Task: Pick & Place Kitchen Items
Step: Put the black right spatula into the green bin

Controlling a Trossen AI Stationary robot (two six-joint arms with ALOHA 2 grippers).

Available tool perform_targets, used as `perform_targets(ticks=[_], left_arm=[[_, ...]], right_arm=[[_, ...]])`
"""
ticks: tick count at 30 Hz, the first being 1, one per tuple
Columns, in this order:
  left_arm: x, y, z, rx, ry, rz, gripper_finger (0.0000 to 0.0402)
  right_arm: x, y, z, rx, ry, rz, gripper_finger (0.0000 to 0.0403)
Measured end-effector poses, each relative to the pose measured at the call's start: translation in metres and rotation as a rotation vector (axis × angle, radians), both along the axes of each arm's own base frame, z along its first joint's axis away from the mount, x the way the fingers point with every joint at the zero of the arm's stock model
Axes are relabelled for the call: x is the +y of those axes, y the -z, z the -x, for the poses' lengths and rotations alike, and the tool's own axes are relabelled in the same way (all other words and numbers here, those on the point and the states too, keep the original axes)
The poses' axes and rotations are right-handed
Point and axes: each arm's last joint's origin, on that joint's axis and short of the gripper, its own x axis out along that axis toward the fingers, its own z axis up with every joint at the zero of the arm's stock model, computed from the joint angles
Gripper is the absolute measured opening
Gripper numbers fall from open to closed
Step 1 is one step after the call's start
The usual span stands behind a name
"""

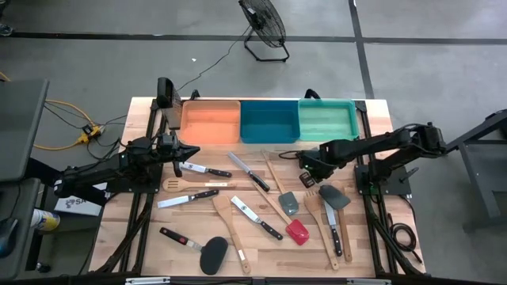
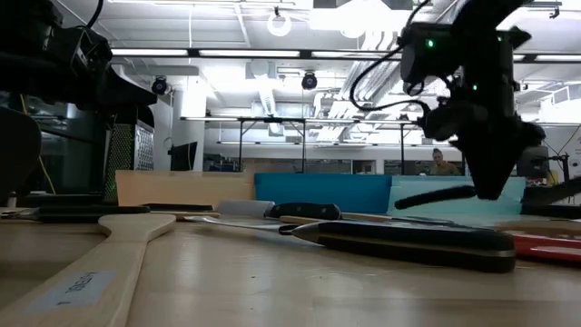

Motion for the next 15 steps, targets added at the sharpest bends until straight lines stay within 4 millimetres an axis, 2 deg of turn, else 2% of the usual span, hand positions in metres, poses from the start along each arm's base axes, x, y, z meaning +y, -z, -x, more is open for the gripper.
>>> perform_targets(ticks=[7, 12, 15], left_arm=[[0.000, 0.000, 0.000, 0.000, 0.000, 0.000, 0.0000], [0.000, 0.000, 0.000, 0.000, 0.000, 0.000, 0.0000], [0.000, 0.000, 0.000, 0.000, 0.000, 0.000, 0.0000]], right_arm=[[0.003, -0.040, 0.001, 0.142, -0.040, 0.002, 0.0056], [-0.003, -0.072, 0.006, 0.253, -0.081, 0.099, 0.0056], [-0.011, -0.083, 0.006, 0.270, -0.143, 0.166, 0.0056]])
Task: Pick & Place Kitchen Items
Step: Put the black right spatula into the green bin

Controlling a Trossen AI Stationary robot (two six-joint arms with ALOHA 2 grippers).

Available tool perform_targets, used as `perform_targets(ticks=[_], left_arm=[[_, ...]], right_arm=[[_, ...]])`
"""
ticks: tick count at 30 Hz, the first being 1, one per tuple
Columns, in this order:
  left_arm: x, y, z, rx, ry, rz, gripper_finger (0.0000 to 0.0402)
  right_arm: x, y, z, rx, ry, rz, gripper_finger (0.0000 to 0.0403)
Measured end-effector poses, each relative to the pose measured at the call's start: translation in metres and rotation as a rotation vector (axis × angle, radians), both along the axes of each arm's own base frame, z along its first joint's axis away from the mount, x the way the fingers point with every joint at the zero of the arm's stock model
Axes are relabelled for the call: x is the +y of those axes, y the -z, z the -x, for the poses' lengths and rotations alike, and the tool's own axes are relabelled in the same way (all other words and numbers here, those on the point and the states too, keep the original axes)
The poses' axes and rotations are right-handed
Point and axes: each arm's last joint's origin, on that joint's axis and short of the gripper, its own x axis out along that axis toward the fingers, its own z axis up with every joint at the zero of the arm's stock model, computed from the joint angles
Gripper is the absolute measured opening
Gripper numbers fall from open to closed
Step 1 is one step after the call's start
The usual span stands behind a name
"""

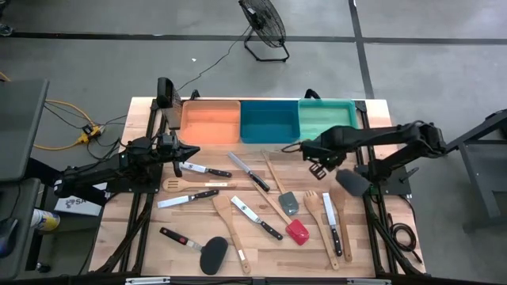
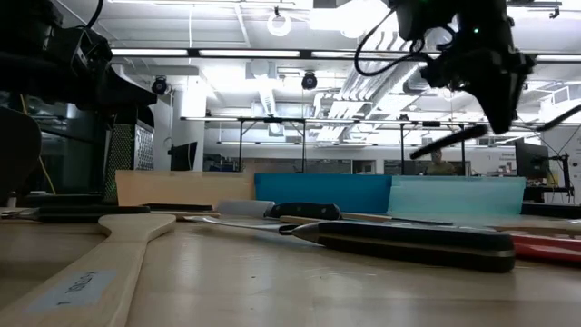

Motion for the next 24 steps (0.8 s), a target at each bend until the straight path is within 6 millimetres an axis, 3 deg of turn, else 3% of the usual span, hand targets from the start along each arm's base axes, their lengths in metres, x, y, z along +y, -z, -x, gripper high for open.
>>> perform_targets(ticks=[8, 15, 24], left_arm=[[0.000, 0.000, 0.000, 0.000, 0.000, 0.000, 0.0000], [0.000, 0.000, 0.000, 0.000, 0.000, 0.000, 0.0000], [0.000, 0.000, 0.000, 0.000, 0.000, 0.000, 0.0000]], right_arm=[[-0.032, -0.004, 0.004, 0.099, -0.229, 0.179, 0.0056], [-0.066, -0.005, 0.012, 0.206, -0.306, 0.284, 0.0056], [-0.119, -0.006, 0.015, 0.173, -0.353, 0.382, 0.0056]])
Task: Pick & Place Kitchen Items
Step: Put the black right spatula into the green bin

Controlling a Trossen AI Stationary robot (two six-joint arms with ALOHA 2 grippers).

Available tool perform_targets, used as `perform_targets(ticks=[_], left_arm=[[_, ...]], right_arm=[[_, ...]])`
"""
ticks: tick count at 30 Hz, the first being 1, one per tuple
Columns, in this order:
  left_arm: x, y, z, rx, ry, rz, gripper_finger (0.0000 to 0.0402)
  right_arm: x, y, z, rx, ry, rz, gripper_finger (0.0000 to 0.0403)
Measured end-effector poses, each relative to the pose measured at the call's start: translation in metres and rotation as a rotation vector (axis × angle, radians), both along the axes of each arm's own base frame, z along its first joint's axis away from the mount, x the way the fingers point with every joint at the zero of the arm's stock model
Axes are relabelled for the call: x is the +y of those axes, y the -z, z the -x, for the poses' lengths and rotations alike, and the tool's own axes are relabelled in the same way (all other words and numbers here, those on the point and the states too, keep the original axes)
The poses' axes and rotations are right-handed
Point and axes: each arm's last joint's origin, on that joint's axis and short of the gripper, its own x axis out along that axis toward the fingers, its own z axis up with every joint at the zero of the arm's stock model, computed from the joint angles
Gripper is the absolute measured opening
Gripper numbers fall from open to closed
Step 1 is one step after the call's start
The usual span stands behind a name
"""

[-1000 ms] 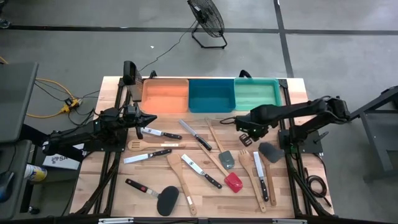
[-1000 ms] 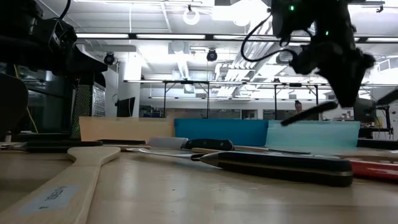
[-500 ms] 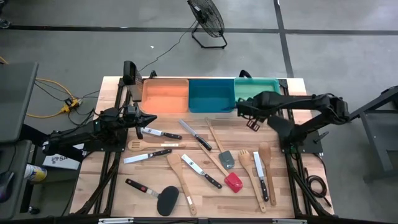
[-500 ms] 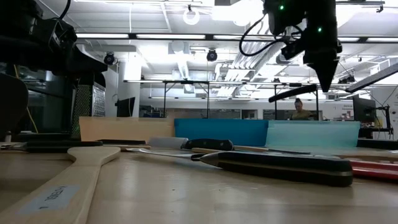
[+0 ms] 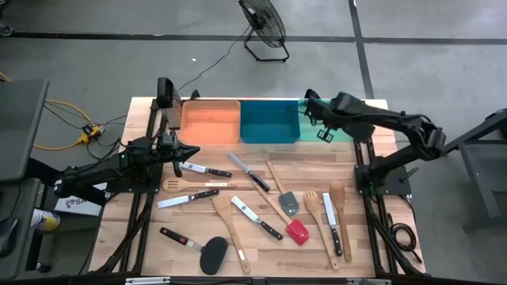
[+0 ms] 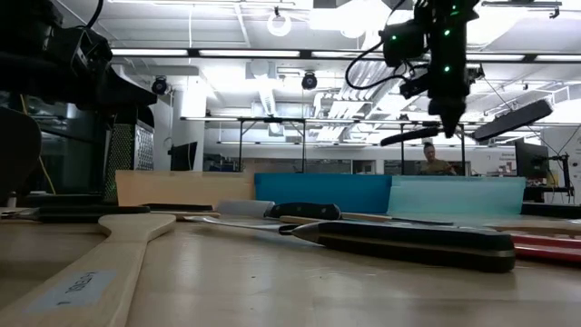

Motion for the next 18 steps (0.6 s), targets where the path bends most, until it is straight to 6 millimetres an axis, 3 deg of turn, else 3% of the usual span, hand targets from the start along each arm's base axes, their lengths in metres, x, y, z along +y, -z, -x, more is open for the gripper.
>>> perform_targets(ticks=[7, 18], left_arm=[[0.000, 0.000, 0.000, 0.001, 0.000, 0.000, 0.0000], [0.000, 0.000, 0.000, 0.000, 0.000, 0.000, 0.0000]], right_arm=[[-0.039, 0.010, 0.007, 0.080, -0.104, -0.040, 0.0056], [-0.073, 0.047, 0.008, 0.081, 0.002, -0.163, 0.0056]])
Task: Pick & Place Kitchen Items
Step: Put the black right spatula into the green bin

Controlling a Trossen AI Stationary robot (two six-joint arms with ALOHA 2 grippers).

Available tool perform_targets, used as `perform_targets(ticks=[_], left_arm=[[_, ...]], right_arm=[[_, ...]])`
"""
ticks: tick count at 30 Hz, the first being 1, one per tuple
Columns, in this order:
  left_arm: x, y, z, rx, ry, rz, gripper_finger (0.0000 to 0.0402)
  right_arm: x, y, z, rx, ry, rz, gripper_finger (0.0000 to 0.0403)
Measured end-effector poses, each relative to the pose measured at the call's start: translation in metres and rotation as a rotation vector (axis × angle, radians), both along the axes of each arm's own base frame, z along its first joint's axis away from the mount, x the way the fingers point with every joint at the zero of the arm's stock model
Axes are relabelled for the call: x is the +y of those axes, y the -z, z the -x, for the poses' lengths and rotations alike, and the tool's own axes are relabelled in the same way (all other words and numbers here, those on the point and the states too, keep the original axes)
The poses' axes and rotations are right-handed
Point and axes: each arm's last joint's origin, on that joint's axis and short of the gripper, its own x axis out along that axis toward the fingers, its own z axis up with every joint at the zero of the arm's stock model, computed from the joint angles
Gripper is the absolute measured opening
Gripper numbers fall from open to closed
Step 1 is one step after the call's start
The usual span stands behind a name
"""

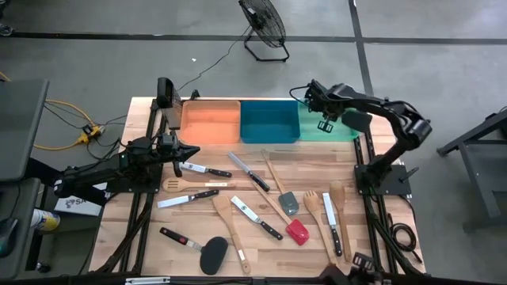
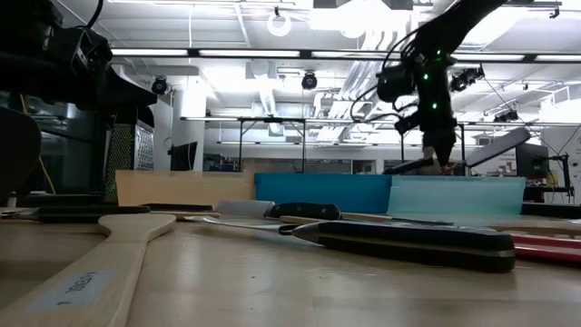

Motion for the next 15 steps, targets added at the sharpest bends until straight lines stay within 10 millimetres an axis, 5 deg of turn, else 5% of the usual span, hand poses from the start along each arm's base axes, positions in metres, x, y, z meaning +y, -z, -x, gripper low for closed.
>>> perform_targets(ticks=[15], left_arm=[[0.000, 0.000, 0.000, 0.000, 0.000, 0.000, 0.0000]], right_arm=[[-0.017, 0.036, -0.017, -0.031, 0.031, -0.004, 0.0058]])
